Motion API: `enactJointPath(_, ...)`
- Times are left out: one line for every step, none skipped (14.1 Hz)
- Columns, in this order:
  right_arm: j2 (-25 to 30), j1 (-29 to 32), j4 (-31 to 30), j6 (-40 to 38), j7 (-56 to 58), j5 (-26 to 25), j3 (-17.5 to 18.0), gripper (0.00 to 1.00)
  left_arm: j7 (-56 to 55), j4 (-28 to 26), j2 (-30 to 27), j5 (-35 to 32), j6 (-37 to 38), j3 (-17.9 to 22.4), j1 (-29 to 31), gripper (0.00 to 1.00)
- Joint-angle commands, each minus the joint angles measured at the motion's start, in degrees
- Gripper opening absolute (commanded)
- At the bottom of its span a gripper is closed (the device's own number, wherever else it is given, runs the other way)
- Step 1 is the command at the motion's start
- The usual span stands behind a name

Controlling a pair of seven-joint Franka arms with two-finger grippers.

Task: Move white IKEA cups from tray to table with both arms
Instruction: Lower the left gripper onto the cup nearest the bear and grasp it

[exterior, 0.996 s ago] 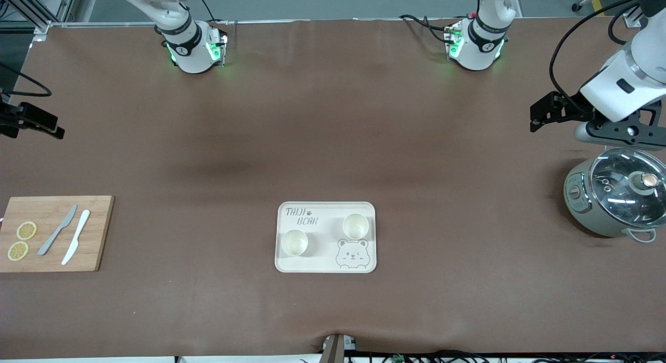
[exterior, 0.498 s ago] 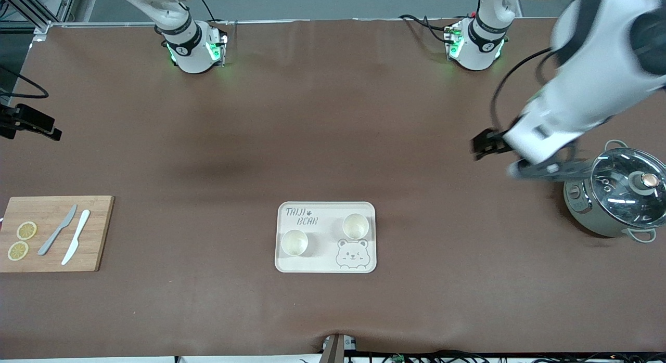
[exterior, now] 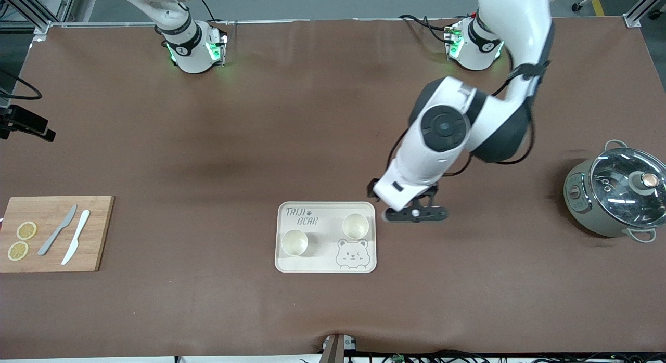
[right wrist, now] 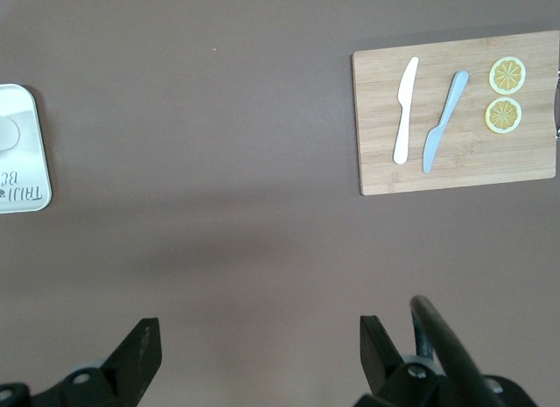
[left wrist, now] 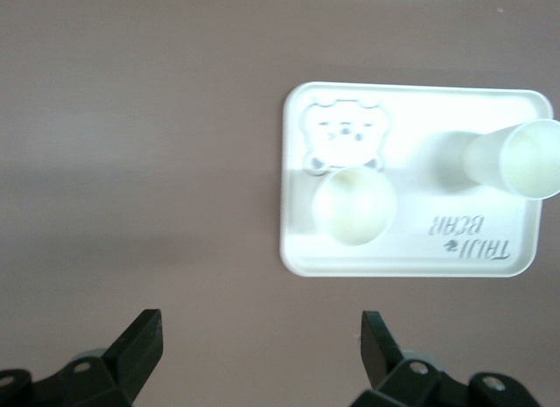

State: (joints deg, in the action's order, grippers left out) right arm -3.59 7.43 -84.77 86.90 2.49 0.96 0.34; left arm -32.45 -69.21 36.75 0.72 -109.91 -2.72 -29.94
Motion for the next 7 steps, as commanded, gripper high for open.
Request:
enactJointPath(0.25, 0.39, -0.48, 0.28, -0.56, 0.45, 0.80, 1.00, -2.43, 4.96, 5.60, -0.81, -4.41, 0.44, -2.57, 1.00)
enactJointPath(0.25, 0.39, -0.48, 0.46, -0.65, 0.45, 0.89, 1.00, -3.05, 4.96, 6.74, -0.81, -6.00, 0.53, -3.28, 1.00)
enactJointPath(0.25, 0.30, -0.39, 0.55, -0.65, 0.53, 0.97, 1.00, -3.31, 4.87, 7.62, -0.81, -6.88, 0.61, -3.63, 1.00)
enactJointPath(0.25, 0.39, -0.39, 0.55, -0.56, 0.62, 0.98, 1.00, -3.40, 4.87, 8.59, -0.81, -7.67, 0.70, -3.64, 1.00)
enactJointPath(0.25, 0.39, -0.48, 0.46, -0.56, 0.62, 0.98, 1.00, -3.32, 4.78, 9.29, -0.90, -8.55, 0.96, -3.64, 1.00)
enactJointPath(0.34, 0.39, -0.39, 0.46, -0.56, 0.62, 0.98, 1.00, -2.88, 4.70, 10.00, -0.99, -9.17, 1.05, -3.55, 1.00)
enactJointPath(0.34, 0.30, -0.39, 0.46, -0.56, 0.62, 1.06, 1.00, -2.70, 4.69, 10.61, -1.07, -9.79, 1.05, -3.46, 1.00)
